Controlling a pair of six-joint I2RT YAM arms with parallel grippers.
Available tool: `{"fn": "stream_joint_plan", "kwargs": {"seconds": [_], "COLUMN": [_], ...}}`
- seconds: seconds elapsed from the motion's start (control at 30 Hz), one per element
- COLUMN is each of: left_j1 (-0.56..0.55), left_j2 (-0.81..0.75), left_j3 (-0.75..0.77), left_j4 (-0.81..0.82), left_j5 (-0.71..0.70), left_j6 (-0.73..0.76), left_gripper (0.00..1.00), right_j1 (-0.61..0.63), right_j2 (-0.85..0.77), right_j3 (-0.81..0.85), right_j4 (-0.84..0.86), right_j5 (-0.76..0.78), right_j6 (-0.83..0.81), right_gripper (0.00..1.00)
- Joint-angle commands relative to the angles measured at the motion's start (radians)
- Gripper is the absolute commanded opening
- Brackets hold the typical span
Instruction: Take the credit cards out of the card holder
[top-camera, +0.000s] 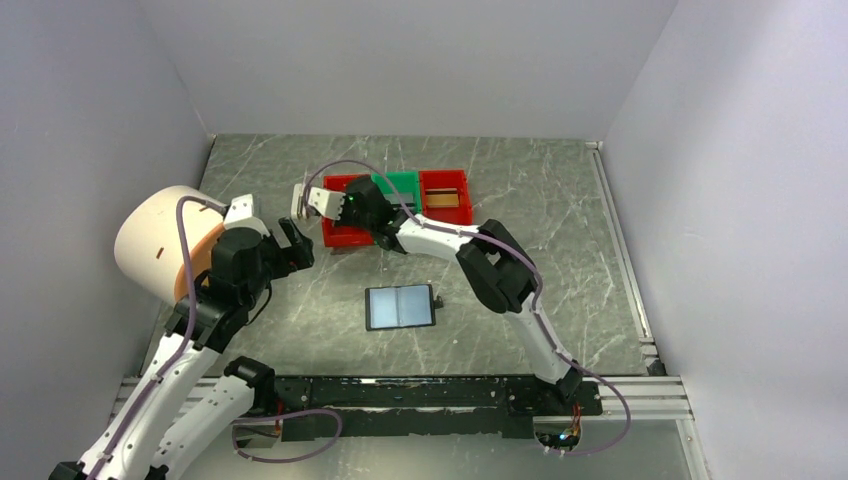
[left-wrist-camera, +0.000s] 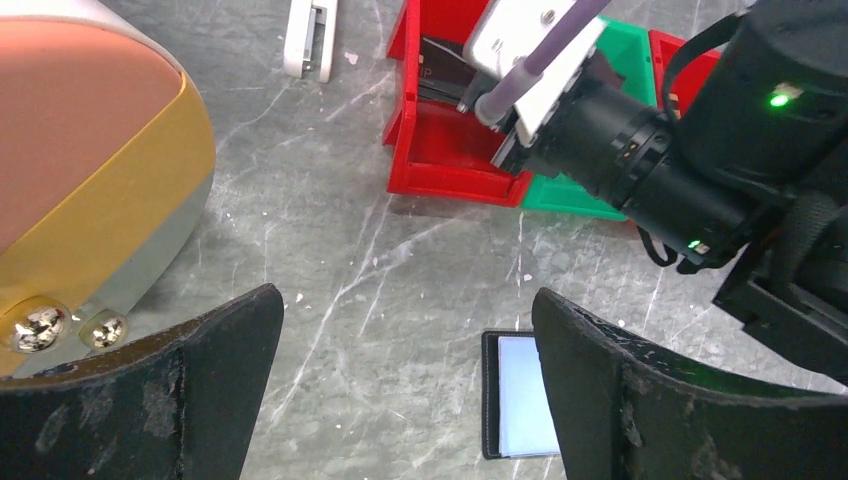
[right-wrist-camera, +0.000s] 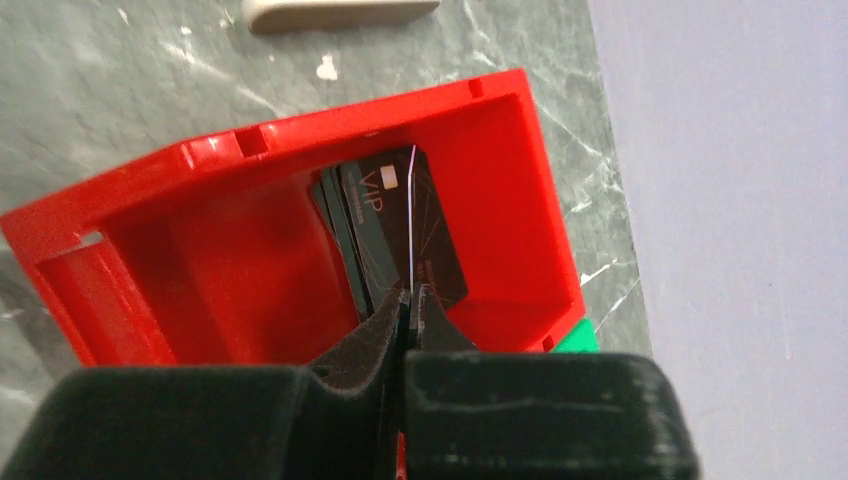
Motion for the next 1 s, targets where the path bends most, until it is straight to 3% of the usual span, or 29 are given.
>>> {"fn": "stream_joint_plan", "kwargs": {"seconds": [0.0, 0.4, 0.7, 0.97], "left_j1": [0.008, 0.008, 0.009, 0.008], "left_j2": [-0.025, -0.031, -0.044, -0.037], "left_j3": [-0.01, -0.007, -0.009, -0.008], "left_j4": [0.008, -0.002, -0.002, -0.001], "left_j5": [-0.035, -0.056, -0.062, -0.061], "left_j6": [0.002, -0.006, -0.008, -0.005], "left_gripper": [1.0, 1.0, 1.0, 1.0], "right_j1": [-0.001, -0.006, -0.008, -0.01], "right_j2": [0.022, 0.146, 0.194, 0.168], "right_j3": [0.008, 0.143, 0.153, 0.147], "right_j4": [0.021, 0.036, 0.097, 0.034], "right_j5": [0.049, 0.136, 0.175, 0.085], "right_j6": [-0.059, -0.127, -0.124, -0.098], "right_gripper": [0.0, 0.07, 0.24, 0.37]}}
